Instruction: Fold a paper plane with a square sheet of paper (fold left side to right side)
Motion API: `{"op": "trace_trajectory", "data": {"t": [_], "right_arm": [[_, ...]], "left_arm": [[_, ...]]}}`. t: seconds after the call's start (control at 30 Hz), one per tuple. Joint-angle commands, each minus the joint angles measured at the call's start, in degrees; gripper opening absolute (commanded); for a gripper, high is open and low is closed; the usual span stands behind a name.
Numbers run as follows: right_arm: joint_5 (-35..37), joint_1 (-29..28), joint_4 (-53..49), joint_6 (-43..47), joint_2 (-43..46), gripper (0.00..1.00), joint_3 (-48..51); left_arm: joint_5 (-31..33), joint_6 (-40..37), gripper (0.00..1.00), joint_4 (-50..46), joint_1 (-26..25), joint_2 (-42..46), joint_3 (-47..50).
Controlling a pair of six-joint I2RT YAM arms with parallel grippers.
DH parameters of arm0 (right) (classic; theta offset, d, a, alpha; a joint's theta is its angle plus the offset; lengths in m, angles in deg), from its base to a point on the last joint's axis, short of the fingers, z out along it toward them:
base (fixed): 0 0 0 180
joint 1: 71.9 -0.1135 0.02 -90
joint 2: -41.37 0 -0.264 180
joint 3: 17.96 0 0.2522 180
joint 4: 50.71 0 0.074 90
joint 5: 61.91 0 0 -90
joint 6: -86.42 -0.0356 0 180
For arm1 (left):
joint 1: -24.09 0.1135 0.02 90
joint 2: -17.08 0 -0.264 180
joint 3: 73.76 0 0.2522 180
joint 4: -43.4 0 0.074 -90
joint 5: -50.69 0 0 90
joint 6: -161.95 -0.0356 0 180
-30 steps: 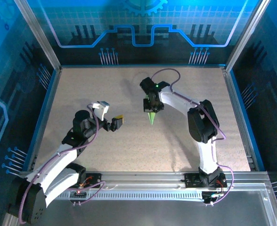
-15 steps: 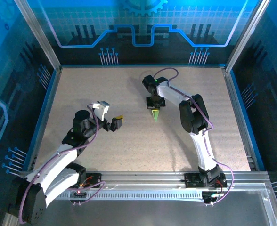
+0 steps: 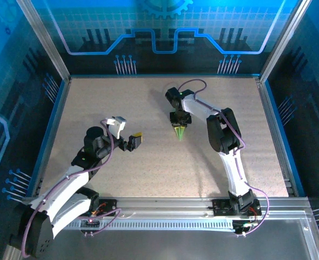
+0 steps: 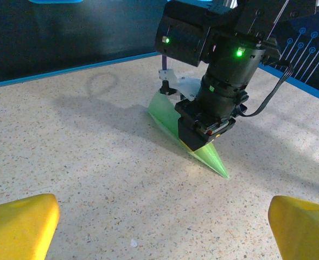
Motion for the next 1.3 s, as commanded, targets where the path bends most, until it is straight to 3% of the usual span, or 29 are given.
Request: {"op": "trace_trajectory", "data": {"t": [0.0, 0.2, 0.4, 0.77, 1.27], "right_arm": [[-0.18, 0.6, 0.43, -0.03, -1.17, 0.26, 1.52], [0.08, 0.6, 1.75, 0.03, -0.58, 0.36, 3.89], [0.42, 0.61, 3.07, -0.84, 0.97, 0.54, 6.04], [0.38, 0.62, 4.06, -1.52, 6.24, 0.47, 8.25], [0.76, 0.06, 2.89, 0.07, 12.91, 0.51, 11.5]], "left_arm": [[-1.59, -0.35, 1.0, 0.42, 0.64, 0.22, -1.69], [-1.58, -0.33, 1.0, 0.34, 0.69, 0.2, -1.69], [-1.59, -0.38, 1.0, 0.33, 0.66, 0.15, -1.65], [-1.49, -0.42, 1.0, 0.3, 0.7, 0.22, -1.71], [-1.58, -0.45, 1.0, 0.39, 0.65, 0.08, -1.73]]}}
